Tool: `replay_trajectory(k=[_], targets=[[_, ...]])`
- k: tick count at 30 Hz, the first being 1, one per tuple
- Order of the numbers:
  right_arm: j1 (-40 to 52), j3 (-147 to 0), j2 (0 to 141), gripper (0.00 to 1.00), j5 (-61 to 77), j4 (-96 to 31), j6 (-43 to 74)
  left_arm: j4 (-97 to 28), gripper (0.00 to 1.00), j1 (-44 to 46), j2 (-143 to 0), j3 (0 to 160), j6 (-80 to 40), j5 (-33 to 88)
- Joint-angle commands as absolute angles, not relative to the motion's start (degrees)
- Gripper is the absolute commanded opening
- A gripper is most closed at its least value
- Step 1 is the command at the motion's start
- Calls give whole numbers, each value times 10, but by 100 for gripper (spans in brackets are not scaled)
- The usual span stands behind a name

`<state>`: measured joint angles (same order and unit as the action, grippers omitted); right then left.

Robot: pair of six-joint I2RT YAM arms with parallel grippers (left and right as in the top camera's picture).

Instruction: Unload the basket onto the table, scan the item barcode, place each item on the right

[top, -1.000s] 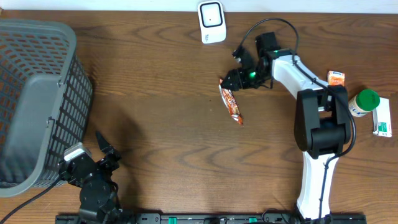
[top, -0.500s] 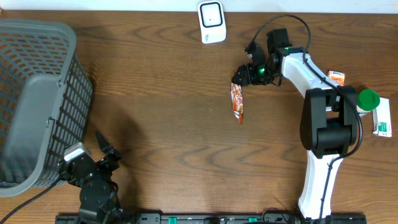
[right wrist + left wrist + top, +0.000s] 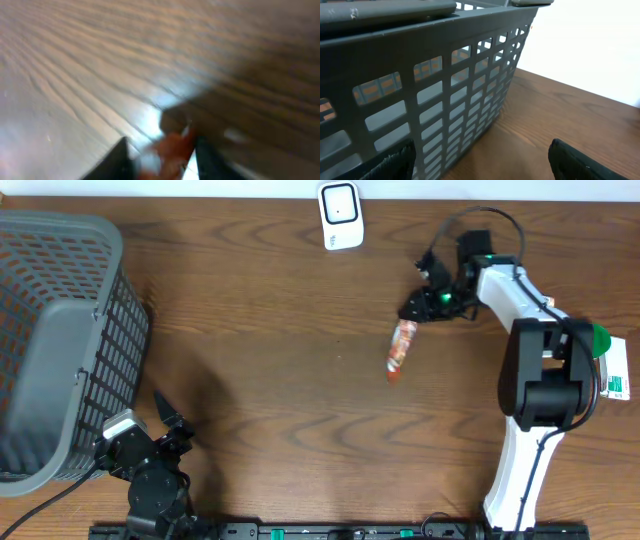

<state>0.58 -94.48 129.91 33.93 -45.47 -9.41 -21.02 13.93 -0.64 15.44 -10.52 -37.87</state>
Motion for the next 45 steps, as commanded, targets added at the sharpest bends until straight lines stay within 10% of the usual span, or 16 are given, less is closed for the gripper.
replay_trajectory(k=[1, 22, 27, 45], targets=[[-11, -939, 1315, 1, 386, -474, -95, -210, 86, 138, -6, 156, -108, -386], [-7, -952, 1195, 27, 556, -499, -228, -210, 86, 138, -6, 156, -108, -386], [20, -952, 1195, 1, 437, -522, -137, -210, 85, 138, -6, 156, -108, -386], [27, -789, 1200, 1, 385, -453, -137, -210, 85, 138, -6, 156, -108, -386]])
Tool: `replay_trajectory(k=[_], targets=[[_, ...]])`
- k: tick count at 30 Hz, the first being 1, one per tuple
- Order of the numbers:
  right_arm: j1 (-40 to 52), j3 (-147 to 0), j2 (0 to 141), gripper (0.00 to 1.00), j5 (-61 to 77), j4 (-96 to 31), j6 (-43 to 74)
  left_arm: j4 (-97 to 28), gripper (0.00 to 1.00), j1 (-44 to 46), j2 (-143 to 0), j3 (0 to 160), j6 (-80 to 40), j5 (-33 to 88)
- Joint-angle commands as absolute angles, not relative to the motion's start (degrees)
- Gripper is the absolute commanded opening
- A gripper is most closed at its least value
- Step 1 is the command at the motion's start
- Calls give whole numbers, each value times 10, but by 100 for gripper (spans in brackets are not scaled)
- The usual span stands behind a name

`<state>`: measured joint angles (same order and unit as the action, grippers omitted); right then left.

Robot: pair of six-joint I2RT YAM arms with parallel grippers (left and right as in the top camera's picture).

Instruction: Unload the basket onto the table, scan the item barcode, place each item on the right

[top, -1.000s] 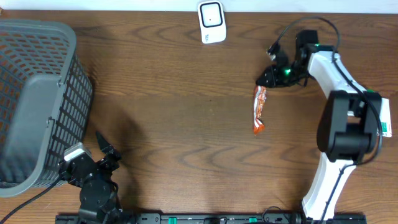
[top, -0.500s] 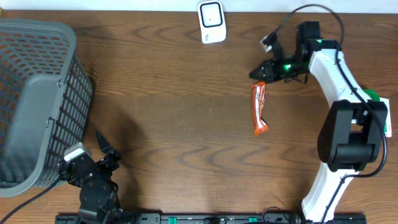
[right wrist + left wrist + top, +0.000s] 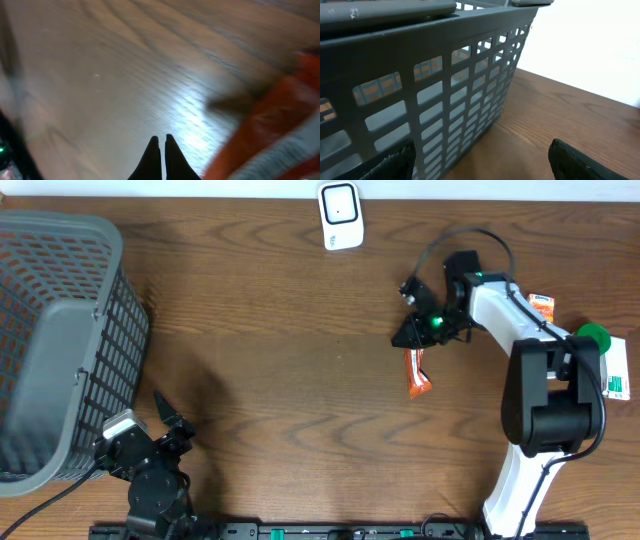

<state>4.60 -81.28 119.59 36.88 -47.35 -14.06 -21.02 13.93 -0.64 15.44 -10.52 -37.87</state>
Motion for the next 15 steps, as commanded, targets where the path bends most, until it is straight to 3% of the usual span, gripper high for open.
replay_trajectory(k=[1, 10, 15], targets=[[23, -780, 1202, 1, 385, -443, -137, -210, 85, 138, -6, 156, -108, -386], [10, -696, 1254, 1, 409, -349, -137, -210, 85, 138, -6, 156, -108, -386], [18, -701, 1261, 1, 434, -357, -137, -210, 85, 138, -6, 156, -108, -386]])
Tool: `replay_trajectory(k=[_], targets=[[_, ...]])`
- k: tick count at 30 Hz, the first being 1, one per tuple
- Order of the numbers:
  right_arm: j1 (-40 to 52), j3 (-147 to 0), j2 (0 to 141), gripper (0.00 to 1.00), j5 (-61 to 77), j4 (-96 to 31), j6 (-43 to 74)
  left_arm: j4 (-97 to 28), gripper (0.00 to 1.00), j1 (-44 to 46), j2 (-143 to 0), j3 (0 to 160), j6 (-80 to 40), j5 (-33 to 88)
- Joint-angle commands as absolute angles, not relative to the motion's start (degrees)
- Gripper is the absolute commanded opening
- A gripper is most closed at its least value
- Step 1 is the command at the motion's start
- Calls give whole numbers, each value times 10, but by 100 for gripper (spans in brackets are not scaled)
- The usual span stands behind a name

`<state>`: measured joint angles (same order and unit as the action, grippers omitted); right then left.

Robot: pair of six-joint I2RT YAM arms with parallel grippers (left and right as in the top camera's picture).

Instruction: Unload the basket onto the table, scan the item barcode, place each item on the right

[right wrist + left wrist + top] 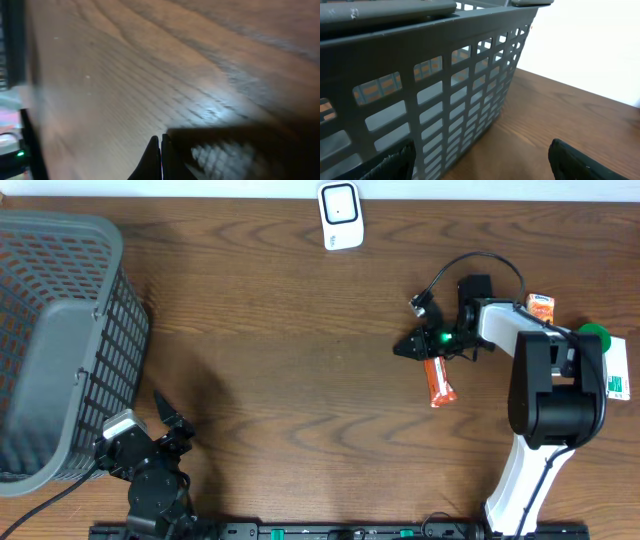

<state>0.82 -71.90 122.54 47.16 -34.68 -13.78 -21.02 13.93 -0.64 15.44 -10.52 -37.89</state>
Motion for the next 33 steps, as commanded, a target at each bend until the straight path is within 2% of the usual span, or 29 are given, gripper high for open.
replay_trajectory(k=[1, 8, 14, 17, 19, 22, 33], targets=[[21, -707, 1258, 1, 439, -367, -137, -210, 85, 138, -6, 156, -108, -386], [48, -775, 1185, 1, 486, -462, -136, -210, 85, 138, -6, 156, -108, -386], [61, -809, 1088, 1, 478, -500, -61, -210, 85, 138, -6, 156, -108, -386], [60, -809, 1050, 1, 371, -512, 37, -210, 85, 138, -6, 156, -108, -386], [60, -809, 1034, 1, 236, -537, 104, -210, 85, 138, -6, 156, -108, -386], [60, -808, 1030, 1, 133, -585, 139, -210, 85, 138, -6, 156, -108, -386], [65, -796, 1058, 1, 69, -564, 185, -210, 85, 138, -6, 156, -108, -386]])
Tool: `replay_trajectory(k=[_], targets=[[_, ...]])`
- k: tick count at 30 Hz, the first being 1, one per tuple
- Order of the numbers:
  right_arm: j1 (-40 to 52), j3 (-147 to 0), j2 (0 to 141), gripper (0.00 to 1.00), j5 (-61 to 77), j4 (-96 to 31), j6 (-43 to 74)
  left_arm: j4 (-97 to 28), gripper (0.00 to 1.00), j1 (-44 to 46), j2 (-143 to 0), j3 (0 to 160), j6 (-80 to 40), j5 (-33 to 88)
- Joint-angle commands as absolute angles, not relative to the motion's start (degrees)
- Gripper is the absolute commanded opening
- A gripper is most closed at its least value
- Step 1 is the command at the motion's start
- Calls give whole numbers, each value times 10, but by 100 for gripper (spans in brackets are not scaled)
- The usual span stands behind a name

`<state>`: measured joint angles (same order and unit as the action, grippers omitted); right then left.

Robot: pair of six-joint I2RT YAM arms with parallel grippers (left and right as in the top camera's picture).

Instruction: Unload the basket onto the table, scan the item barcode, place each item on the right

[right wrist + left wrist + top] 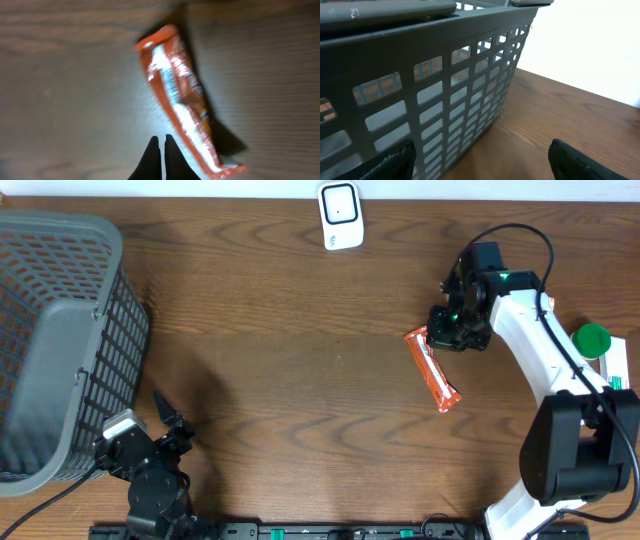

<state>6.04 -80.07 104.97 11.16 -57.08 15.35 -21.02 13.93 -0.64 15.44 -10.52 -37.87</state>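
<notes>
An orange and white snack packet (431, 369) lies flat on the wooden table, slanting from upper left to lower right. My right gripper (443, 332) hovers over its upper end. In the right wrist view the right gripper (161, 152) is shut with nothing between its fingers, and the packet (180, 95) lies just beyond and right of the tips, apart from them. A white barcode scanner (340, 215) stands at the table's far edge. My left gripper (165, 420) rests at the near left, and in its own view the left gripper (480, 165) stands open and holds nothing.
A tall grey mesh basket (60, 340) fills the left side, and the basket (420, 90) looms close in the left wrist view. A green cap (590, 338) and a white-green box (618, 385) lie at the right edge.
My right gripper has moved up and to the right, from low beside the packet's upper end to above it. The packet has turned slightly and now lies free in plain view. The left arm is unchanged.
At first the packet hung below my right gripper, slanting lower left, with orange showing between the fingers. Then it lay on the table further right with the fingers shut beside it. It then sat still further right, and now lies free under the raised gripper.
</notes>
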Motion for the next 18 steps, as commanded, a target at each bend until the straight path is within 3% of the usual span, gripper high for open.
replay_trajectory(k=[1, 18], targets=[[65, -796, 1061, 1, 69, -561, 187, -210, 85, 138, -6, 156, -108, -386], [102, -796, 1176, 1, 50, -532, 227, -210, 85, 138, -6, 156, -108, -386]])
